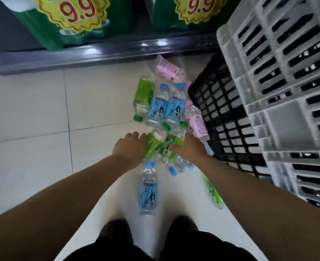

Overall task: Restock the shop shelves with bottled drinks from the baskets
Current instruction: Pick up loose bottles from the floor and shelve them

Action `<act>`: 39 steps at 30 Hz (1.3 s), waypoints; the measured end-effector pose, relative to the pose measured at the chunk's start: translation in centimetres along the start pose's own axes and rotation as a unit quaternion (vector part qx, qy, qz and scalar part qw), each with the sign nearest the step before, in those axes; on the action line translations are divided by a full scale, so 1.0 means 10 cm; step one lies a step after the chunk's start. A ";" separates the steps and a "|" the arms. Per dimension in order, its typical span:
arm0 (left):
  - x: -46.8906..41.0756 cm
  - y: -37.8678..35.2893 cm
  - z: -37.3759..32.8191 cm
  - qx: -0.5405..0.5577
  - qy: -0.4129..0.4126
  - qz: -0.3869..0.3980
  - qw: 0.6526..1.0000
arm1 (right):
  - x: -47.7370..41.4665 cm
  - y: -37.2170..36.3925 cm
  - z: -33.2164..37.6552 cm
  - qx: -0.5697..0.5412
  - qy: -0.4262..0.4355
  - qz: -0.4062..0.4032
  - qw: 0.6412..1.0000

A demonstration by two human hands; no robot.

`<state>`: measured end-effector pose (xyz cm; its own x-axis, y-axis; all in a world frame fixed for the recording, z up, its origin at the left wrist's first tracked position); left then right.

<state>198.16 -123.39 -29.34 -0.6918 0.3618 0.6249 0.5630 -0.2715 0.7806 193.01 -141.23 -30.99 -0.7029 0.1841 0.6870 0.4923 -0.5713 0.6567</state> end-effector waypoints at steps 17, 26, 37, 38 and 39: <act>-0.23 -0.47 -0.07 0.578 0.119 0.301 0.750 | -0.26 -0.37 -0.15 -0.439 -0.104 0.050 0.891; -0.07 -0.45 0.02 0.680 0.179 0.354 0.616 | -0.22 -0.25 0.08 -0.522 -0.045 0.116 0.844; 0.64 0.37 0.24 0.768 0.141 0.278 0.559 | 0.50 0.26 0.61 -0.574 -0.020 0.046 0.817; 0.78 0.50 0.26 0.770 0.135 0.273 0.561 | 0.64 0.34 0.68 -0.573 -0.019 0.040 0.818; 0.88 0.59 0.25 0.770 0.127 0.269 0.564 | 0.74 0.39 0.74 -0.576 -0.018 0.036 0.817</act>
<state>196.54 -119.54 -19.30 -0.1654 0.4032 0.9001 0.3125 0.8870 -0.3399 193.58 -136.17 -21.04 -0.6676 0.1290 0.7333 -0.2923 -0.9512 -0.0988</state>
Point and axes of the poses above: each hand's wrist, its own x-axis away from the middle knuckle, its own y-axis out of the back of the hand, z = x × y, the point moved 10 cm from there along -x, towards the middle knuckle, and after that the axes turned 9 degrees about y, right-handed, at the moved point
